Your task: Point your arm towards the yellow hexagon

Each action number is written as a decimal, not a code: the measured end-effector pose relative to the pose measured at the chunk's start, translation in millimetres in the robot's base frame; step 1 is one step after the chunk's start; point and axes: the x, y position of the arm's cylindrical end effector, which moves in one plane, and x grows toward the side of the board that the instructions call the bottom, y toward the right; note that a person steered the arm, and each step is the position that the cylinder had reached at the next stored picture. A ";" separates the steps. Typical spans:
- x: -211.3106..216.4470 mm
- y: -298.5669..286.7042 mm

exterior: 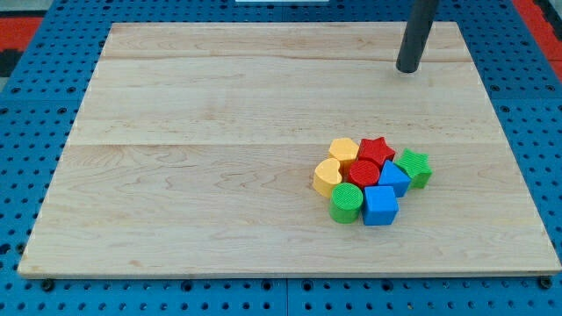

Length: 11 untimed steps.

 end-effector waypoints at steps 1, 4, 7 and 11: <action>7.2 0.0; 28.9 -2.1; 36.9 -37.5; 177.7 -94.8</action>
